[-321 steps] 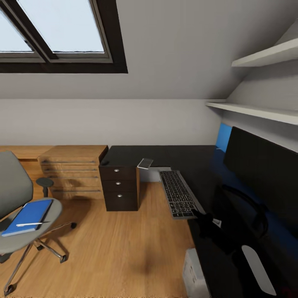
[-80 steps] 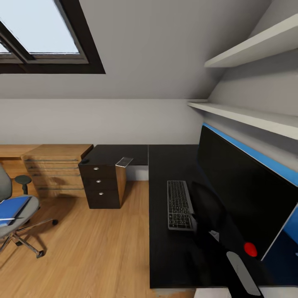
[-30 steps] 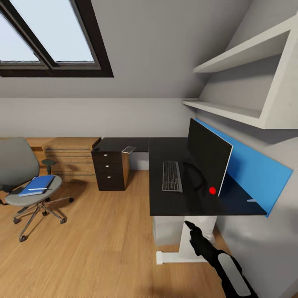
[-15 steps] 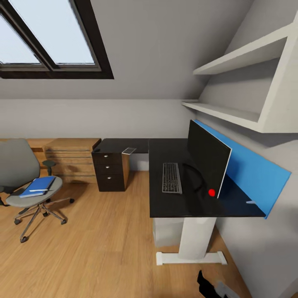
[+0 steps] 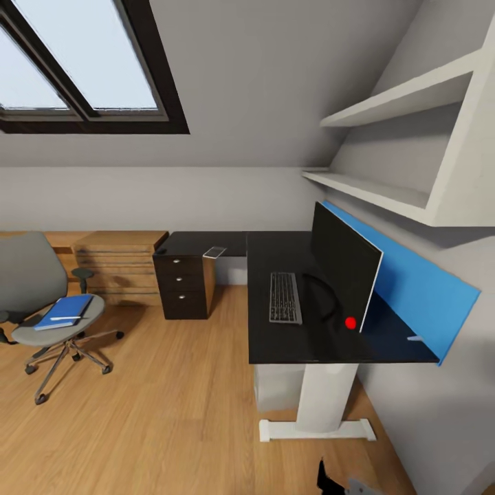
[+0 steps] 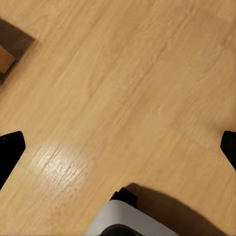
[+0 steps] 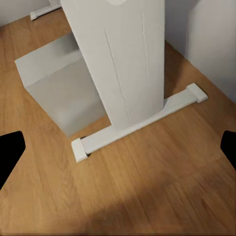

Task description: In the bedroom, organize the workspace by keeping the computer under the desk, ensuring the monitor is on the desk, placing the keyboard on the desk next to the monitor, placing the mouse on the desk next to the keyboard, moving the folder from the swivel chair onto the desk next to the mouse, stacking the notebook on top of the folder with the pen on top of the notebook, and positioning the swivel chair next to the desk.

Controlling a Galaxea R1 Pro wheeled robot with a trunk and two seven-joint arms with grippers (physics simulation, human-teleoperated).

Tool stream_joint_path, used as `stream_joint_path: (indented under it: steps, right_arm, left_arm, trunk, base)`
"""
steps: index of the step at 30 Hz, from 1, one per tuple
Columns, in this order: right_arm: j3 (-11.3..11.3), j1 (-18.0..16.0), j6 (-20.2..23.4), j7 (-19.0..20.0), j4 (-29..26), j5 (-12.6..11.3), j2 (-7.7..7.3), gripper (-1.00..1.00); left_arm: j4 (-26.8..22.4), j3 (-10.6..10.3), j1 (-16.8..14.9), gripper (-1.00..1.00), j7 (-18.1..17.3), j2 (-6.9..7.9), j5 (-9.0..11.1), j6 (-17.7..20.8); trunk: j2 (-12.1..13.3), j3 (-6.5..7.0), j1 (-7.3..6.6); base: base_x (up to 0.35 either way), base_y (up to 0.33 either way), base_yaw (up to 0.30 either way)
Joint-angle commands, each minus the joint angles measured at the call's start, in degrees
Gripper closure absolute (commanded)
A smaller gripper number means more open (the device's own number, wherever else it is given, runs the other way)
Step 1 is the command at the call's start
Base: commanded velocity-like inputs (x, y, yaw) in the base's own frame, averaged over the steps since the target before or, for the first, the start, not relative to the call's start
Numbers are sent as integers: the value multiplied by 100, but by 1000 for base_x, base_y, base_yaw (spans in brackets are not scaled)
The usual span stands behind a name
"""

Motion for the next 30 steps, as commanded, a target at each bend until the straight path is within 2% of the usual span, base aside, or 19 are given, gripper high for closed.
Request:
stream_joint_path:
  steps: [1, 4, 7, 13, 23, 30]
  right_arm:
    - [14, -3, 11, -41, 28, 37, 12, -100]
    - [49, -3, 24, -33, 37, 159, -2, -100]
    - [72, -3, 24, -41, 44, 273, 10, -100]
    - [85, -3, 29, -59, 47, 315, 30, -100]
    - [99, -3, 22, -63, 48, 401, 36, -100]
    - [96, -3, 22, -72, 50, 400, 109, -100]
  left_arm:
    - [6, -36, -13, -100, 31, 3, 29, -43]
    - [12, -41, -16, -100, 41, -3, -119, -69]
    - [13, -31, -17, -100, 69, 4, -167, -93]
    - [14, -23, -15, -100, 62, 6, -182, -112]
    - [14, -18, -17, -100, 69, 7, -183, -113]
    - [14, -18, -15, -100, 62, 7, -182, -114]
  trunk:
    - [36, 12, -22]
    - [36, 12, -22]
    - [36, 12, -22]
    - [36, -1, -22]
    - [36, -70, -22]
    - [36, -82, -22]
  base:
    - [0, 0, 0]
    - [0, 0, 0]
    - [23, 37, 1]
    - [135, 247, 133]
    - [139, 262, 32]
    - [151, 302, 215]
